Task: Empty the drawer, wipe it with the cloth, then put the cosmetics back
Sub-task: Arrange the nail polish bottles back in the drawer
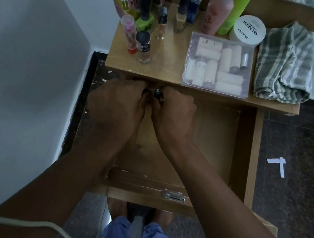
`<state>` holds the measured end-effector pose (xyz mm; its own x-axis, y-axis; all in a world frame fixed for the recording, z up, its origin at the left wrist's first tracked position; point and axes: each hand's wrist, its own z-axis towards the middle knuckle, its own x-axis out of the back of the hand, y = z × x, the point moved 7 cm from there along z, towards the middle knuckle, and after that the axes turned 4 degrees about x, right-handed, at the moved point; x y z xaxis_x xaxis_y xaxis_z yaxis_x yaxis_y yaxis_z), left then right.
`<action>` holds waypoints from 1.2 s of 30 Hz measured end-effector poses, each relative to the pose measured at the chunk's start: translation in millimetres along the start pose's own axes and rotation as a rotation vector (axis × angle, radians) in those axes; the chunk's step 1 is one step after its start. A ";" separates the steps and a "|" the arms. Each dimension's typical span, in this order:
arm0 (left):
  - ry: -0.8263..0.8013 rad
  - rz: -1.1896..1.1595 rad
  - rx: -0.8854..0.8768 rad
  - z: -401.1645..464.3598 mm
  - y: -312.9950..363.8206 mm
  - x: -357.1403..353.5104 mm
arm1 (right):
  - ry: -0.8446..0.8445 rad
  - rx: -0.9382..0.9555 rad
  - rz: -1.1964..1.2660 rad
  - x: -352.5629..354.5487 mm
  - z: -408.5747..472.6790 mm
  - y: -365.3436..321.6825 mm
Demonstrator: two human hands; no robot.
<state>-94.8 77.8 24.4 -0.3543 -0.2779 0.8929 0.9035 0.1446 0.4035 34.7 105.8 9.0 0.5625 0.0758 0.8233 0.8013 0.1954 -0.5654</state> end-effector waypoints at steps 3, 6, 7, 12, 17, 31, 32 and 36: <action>-0.005 0.108 0.006 3.5 -2.9 -5.0 | 0.015 -0.011 0.003 -4.2 0.9 3.9; 0.021 0.236 -0.019 6.2 0.8 -5.7 | 0.044 -0.011 0.026 -6.5 2.2 4.9; 0.017 0.266 -0.019 7.0 0.8 -7.8 | 0.056 -0.012 0.035 -7.2 2.9 5.4; 0.066 0.315 -0.019 10.4 -2.7 -10.9 | 0.050 -0.010 0.036 -14.6 7.3 6.9; 0.067 0.253 -0.061 6.0 -3.9 -11.0 | 0.042 -0.016 0.044 -11.6 2.4 10.5; 0.326 -0.178 0.050 15.4 3.6 105.6 | 0.239 0.126 0.242 84.8 7.1 -50.1; 0.344 -0.176 0.051 22.8 3.8 109.7 | 0.227 0.129 0.257 84.2 14.4 -54.7; 0.323 -0.194 0.008 45.1 6.1 107.4 | 0.145 0.129 0.258 74.6 34.6 -64.8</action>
<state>-138.3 91.6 131.7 -0.4229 -0.5860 0.6912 0.8249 0.0670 0.5614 17.7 132.6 108.8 0.7746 0.0004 0.6324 0.6011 0.3105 -0.7364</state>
